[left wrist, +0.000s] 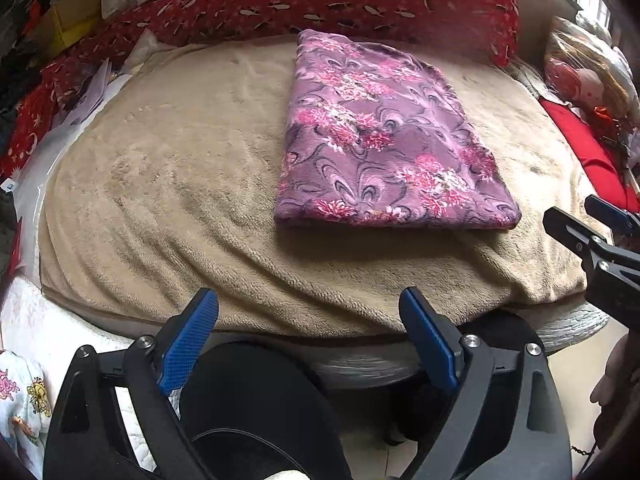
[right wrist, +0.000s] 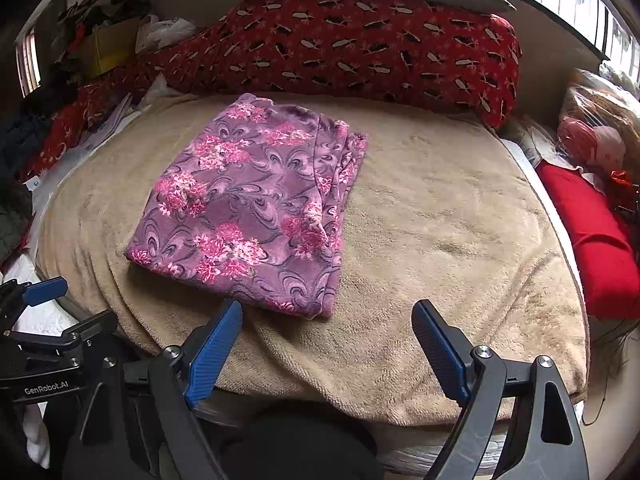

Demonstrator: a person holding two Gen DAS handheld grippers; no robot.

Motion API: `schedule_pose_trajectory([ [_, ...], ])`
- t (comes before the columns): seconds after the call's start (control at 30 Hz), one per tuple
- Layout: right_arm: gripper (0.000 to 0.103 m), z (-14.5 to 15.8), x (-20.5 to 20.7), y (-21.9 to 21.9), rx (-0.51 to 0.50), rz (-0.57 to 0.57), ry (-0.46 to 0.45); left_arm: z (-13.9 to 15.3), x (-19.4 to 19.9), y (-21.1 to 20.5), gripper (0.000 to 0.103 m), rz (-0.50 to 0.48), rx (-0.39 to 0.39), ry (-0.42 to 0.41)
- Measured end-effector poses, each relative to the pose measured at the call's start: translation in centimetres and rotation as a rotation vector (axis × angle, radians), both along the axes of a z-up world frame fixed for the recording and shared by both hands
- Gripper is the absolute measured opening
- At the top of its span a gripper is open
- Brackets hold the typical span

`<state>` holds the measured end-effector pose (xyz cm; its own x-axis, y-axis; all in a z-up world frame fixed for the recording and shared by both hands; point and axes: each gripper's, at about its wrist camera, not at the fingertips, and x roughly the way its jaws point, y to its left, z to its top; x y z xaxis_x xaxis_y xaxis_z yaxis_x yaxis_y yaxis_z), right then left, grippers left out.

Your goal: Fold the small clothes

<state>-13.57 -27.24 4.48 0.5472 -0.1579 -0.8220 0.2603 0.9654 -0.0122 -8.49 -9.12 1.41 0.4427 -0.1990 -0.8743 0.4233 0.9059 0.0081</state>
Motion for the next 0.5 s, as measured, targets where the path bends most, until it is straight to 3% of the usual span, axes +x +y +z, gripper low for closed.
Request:
schedule_pose_trajectory([
  [0.27, 0.088, 0.3, -0.3, -0.1, 0.000, -0.004, -0.008, 0.2, -0.2, 0.1, 0.093, -0.009, -0.006, 0.000],
  [0.5, 0.088, 0.9, -0.8, 0.1, -0.027, -0.003, -0.040, 1.1, -0.6, 0.1, 0.093, 0.000, -0.007, -0.048],
])
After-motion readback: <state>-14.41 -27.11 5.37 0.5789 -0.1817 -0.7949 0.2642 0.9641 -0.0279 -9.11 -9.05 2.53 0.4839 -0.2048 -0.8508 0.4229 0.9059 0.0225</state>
